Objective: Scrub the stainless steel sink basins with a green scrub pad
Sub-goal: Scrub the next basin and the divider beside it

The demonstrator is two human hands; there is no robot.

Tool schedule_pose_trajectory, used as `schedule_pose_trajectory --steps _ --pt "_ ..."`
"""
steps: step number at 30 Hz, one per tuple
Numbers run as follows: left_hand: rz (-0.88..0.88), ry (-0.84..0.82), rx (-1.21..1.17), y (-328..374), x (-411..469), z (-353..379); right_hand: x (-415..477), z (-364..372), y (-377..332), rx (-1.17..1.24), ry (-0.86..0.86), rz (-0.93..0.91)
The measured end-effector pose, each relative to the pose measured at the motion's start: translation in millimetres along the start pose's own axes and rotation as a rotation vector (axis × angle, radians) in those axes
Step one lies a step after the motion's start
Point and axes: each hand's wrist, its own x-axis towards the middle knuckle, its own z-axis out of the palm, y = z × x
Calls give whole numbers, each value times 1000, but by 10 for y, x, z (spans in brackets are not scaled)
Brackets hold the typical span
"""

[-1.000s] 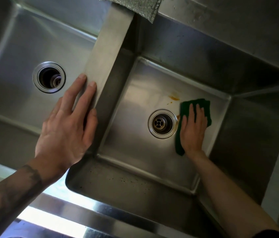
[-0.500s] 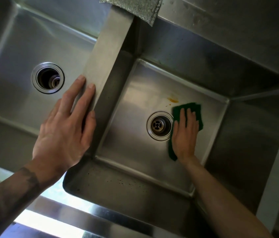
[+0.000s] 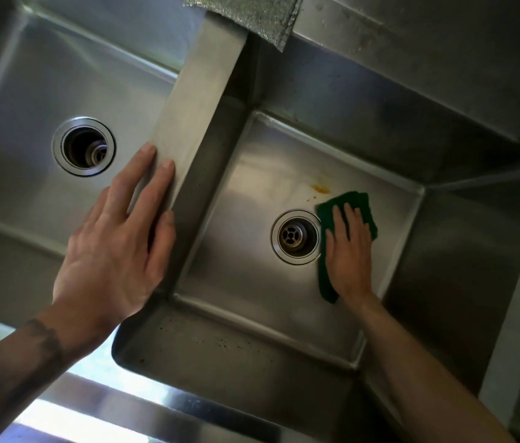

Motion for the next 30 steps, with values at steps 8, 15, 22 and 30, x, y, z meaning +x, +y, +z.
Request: schedule_pose_trajectory --steps 8,15,22,30 --pt "-6 0 9 16 -4 -10 384 -37 -59 88 144 387" --pt "-29 -14 -4 27 3 -7 85 -159 469 4 43 263" --pt "14 -77 64 -9 -6 9 430 22 -196 86 119 277" --pt "-17 -5 16 34 7 -14 542 -124 332 53 173 413"
